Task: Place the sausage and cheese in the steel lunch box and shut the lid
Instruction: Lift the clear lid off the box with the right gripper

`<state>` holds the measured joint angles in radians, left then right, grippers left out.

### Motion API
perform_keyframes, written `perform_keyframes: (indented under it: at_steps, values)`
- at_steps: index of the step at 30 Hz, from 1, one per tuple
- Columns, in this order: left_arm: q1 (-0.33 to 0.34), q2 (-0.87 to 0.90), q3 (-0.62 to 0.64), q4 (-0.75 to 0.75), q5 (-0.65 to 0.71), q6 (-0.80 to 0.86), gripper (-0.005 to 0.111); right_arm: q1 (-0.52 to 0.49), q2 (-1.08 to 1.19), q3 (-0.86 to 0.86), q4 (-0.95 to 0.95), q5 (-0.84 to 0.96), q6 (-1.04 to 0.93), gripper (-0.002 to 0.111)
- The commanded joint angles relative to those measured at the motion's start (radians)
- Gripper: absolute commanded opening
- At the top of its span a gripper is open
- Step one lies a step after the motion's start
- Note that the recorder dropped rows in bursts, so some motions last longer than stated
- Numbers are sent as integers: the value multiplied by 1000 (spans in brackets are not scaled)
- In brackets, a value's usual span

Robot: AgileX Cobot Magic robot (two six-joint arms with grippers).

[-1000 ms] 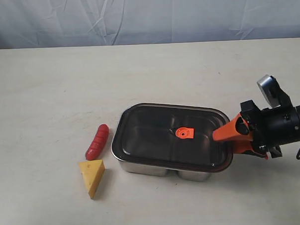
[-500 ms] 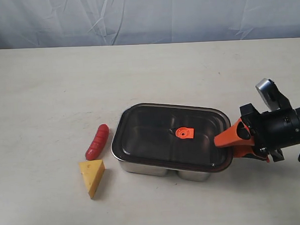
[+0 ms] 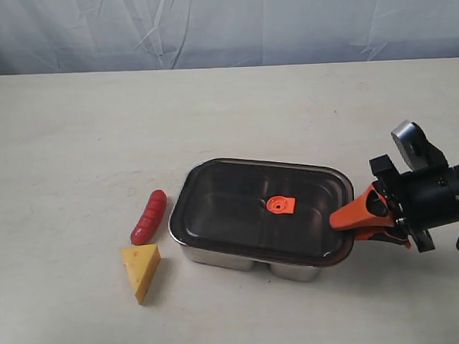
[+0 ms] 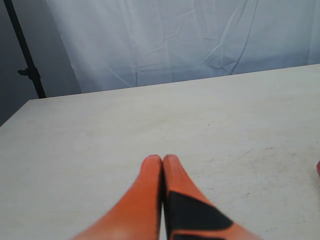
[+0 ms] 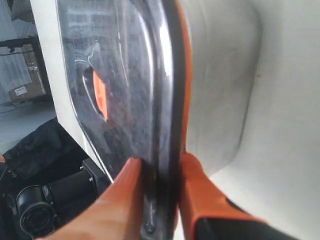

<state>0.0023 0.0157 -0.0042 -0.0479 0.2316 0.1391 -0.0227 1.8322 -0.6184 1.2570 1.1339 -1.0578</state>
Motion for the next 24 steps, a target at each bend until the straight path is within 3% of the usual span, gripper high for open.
perform_keyframes:
  at_steps: [1,24]
  values:
    - [6,-5,4,-4,-1,-6,0,1,-50,5,-26,28,10,-1]
    - [6,-5,4,-4,-3,-6,0,1,-310,-28,55,63,-66,-1]
